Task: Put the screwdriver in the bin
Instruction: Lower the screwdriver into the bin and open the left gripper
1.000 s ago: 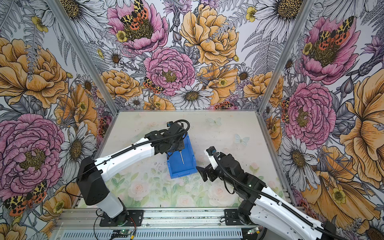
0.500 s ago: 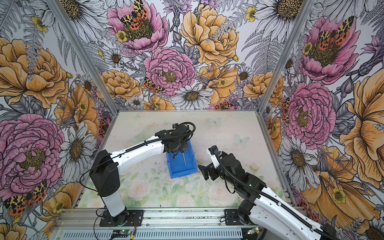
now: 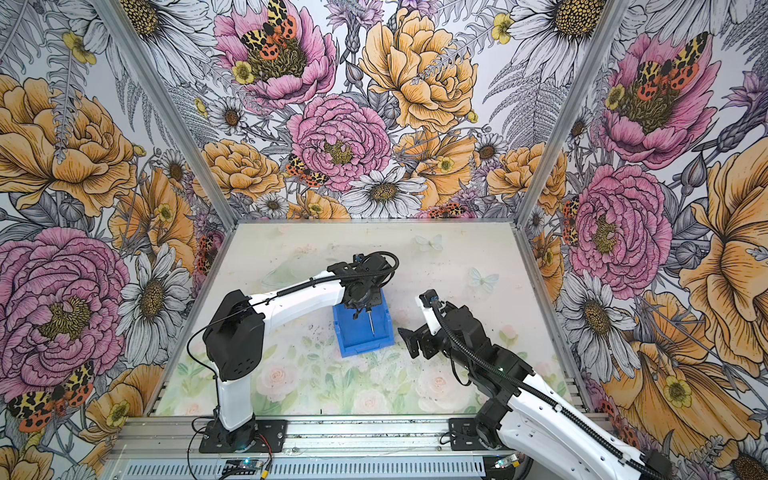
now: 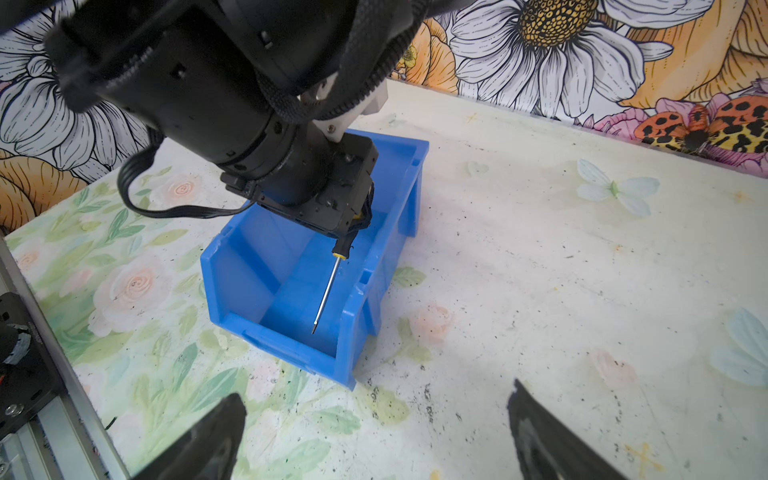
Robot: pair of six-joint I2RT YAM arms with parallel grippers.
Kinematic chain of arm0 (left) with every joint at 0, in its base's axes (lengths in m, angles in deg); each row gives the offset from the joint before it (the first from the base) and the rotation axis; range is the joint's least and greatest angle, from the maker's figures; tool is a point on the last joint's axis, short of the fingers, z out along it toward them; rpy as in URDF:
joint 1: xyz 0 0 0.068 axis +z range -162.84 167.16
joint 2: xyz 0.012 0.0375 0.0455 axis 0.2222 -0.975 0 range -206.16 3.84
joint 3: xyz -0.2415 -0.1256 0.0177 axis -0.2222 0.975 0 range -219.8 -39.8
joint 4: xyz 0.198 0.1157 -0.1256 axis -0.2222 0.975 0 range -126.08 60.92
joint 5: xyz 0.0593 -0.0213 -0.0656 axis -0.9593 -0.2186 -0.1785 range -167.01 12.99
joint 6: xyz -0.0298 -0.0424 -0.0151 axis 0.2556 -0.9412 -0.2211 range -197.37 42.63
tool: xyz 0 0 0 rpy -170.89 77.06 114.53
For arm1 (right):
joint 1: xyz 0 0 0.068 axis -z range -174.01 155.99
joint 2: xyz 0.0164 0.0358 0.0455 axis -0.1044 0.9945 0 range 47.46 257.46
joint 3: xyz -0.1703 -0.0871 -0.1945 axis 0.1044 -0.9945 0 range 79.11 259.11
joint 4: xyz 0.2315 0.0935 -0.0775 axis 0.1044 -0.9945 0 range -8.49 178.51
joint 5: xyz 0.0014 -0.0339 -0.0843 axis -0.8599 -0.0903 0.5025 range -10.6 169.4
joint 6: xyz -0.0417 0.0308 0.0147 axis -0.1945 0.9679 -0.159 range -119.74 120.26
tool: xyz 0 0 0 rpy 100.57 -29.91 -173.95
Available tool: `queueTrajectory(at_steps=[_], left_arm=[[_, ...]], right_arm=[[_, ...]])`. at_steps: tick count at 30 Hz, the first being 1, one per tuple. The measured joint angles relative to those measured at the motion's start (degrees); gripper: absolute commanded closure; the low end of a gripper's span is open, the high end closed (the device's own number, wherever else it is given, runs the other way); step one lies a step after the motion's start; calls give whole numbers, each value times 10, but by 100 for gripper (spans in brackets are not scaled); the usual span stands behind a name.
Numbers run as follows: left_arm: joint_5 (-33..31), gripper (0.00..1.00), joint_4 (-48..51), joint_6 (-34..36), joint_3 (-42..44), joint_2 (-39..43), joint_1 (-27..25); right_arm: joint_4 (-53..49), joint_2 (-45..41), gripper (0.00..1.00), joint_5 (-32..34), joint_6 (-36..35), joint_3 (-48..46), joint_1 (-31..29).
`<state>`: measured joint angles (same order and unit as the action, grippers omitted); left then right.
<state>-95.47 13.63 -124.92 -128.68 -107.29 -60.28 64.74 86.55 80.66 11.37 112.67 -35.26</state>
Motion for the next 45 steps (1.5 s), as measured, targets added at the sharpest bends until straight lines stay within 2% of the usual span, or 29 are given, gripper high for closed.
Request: queueTrajectory(at_steps=[23, 36, 42, 45], left_arm=[[0, 100, 0, -24, 1, -43, 10], [0, 100, 0, -31, 1, -94, 16], [0, 96, -1, -31, 0, -97, 16], [0, 88, -1, -33, 0, -97, 16]], right_arm=[[-2, -1, 0, -9, 0, -6, 12], [-2, -11, 0, -10, 0, -12, 17], [-2, -12, 1, -10, 0, -12, 19], [-2, -12, 0, -10, 0, -12, 20]])
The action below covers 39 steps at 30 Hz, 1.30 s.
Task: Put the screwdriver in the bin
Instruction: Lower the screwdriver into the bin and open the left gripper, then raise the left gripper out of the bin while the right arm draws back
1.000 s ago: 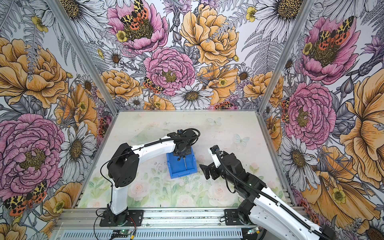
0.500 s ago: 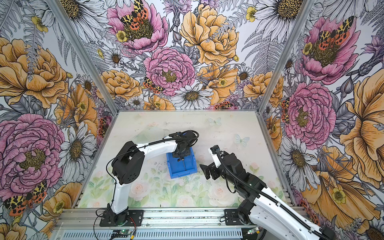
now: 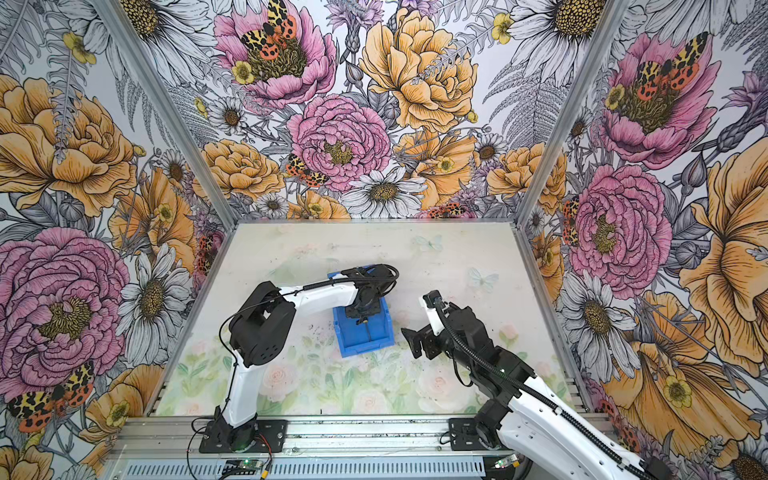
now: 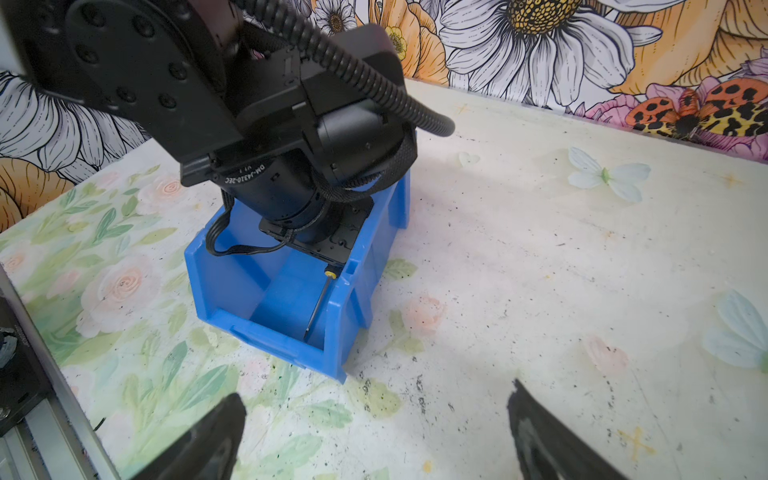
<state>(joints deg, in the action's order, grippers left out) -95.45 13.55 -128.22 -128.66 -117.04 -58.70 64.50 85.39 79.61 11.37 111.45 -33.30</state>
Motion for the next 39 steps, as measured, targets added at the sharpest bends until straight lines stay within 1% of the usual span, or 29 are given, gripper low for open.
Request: queueTrajectory(at_steps=[2, 5, 12, 14, 16, 19, 24, 28, 29, 32, 37, 39], left_arm=[[0, 82, 0, -1, 0, 0, 0], [0, 78, 0, -2, 0, 0, 0], [0, 71, 0, -2, 0, 0, 0], [0, 65, 0, -2, 0, 0, -1], [0, 53, 0, -2, 0, 0, -1], [0, 44, -1, -2, 0, 0, -1], [0, 41, -1, -2, 0, 1, -1], [0, 35, -1, 0, 0, 6, -3], [0, 33, -1, 1, 1, 10, -4], [0, 31, 1, 3, 7, 31, -5], [0, 16, 3, 5, 16, 77, -8], [0, 13, 4, 8, 16, 93, -9]], right_arm=[[0, 0, 1, 0, 0, 0, 0], [0, -1, 0, 0, 0, 0, 0], [0, -8, 0, 0, 0, -1, 4], [0, -8, 0, 0, 0, -2, 4], [0, -8, 1, 0, 0, -3, 4], [0, -8, 1, 0, 0, -3, 4], [0, -8, 1, 1, 0, -3, 7], [0, -9, 0, 2, 0, -3, 8], [0, -9, 1, 2, -2, -3, 8], [0, -10, 0, 7, -7, -3, 9], [-4, -35, 0, 31, -11, -3, 15], [-6, -54, 1, 39, -11, -3, 15]])
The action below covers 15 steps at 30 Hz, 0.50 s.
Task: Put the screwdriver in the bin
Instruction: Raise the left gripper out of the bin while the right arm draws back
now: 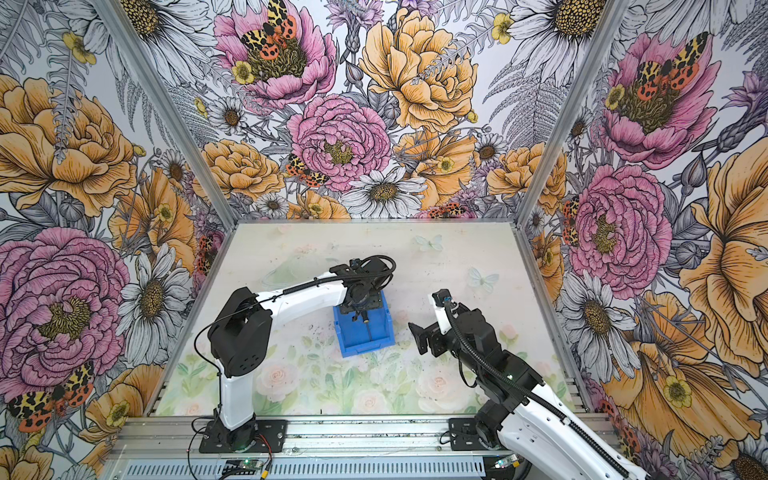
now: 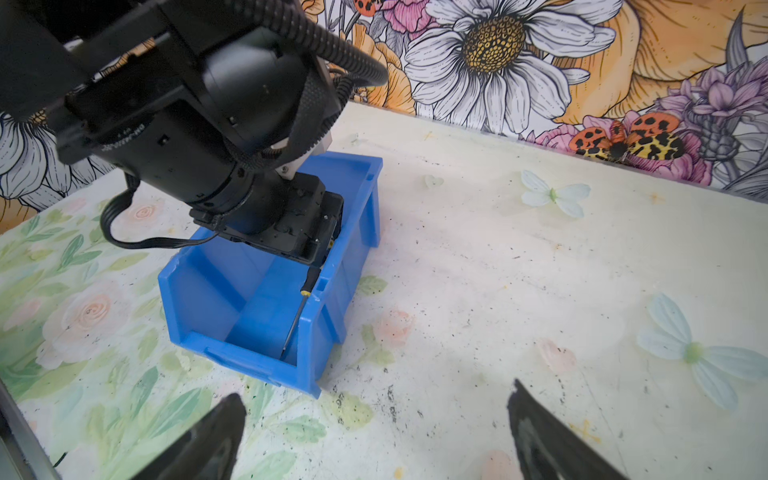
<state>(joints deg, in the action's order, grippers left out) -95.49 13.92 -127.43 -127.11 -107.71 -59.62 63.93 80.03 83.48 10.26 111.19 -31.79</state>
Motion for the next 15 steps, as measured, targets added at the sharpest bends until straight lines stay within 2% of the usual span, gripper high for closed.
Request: queueTrajectory(at_steps=[4, 9, 15], left_arm=[[-2, 2, 8, 13, 0, 33, -10], [-20, 1, 19, 36, 2, 90, -31], [-65, 1, 21, 86, 22, 200, -47]], right_arm=[[0, -18, 1, 25, 0, 0, 0], [0, -19, 0, 57, 3, 0, 4], [0, -40, 0, 93, 18, 0, 4]])
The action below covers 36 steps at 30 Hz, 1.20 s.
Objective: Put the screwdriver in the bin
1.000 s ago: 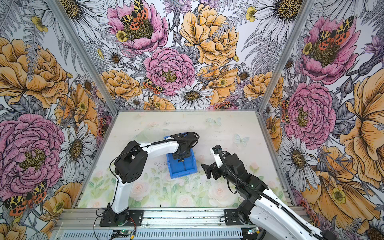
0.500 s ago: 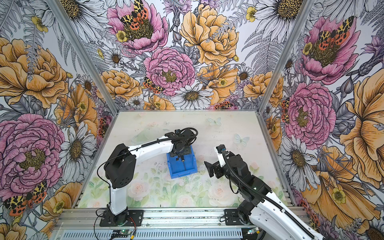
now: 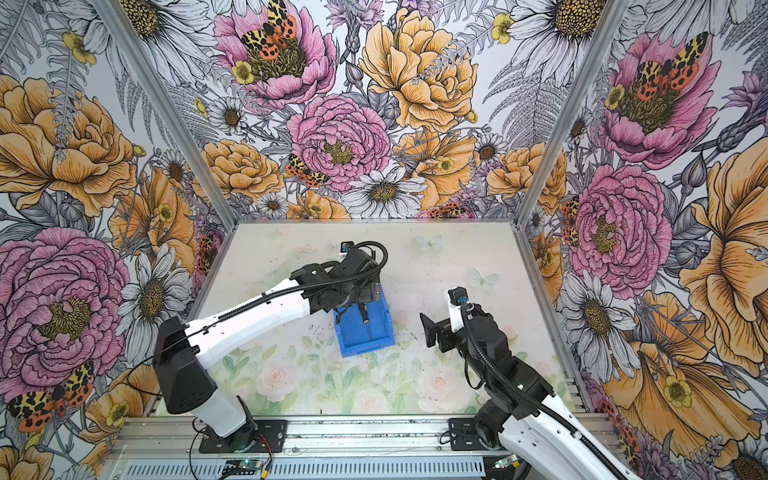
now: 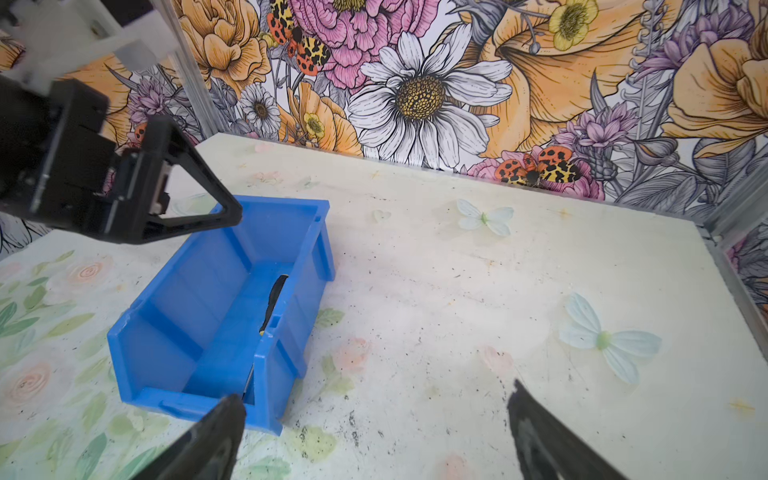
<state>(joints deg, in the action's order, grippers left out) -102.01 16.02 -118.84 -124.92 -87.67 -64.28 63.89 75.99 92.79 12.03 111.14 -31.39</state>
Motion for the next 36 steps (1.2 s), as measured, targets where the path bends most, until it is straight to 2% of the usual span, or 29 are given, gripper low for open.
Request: queueTrajectory(at_steps=[6, 12, 17, 21, 25, 31, 36], left_arm=[[-46, 1, -14, 71, 80, 131, 3], [-57, 1, -61, 116, 212, 258, 33], [-59, 1, -122, 141, 344, 371, 107], [-82, 1, -155, 129, 432, 471, 195], [-95, 1, -209, 162, 509, 557, 249], [-88, 1, -307, 249, 601, 623, 314], [-79, 1, -353, 296, 656, 636, 353]], right_arm=[[0, -2, 0, 71, 9, 0, 3], [0, -1, 0, 154, 2, -1, 3], [9, -44, 1, 213, -28, -53, 4], [45, -94, 0, 233, -78, -118, 10], [89, -109, 1, 244, -109, -177, 32], [144, -108, 0, 243, -118, -219, 73], [200, -84, 1, 229, -110, -239, 122]])
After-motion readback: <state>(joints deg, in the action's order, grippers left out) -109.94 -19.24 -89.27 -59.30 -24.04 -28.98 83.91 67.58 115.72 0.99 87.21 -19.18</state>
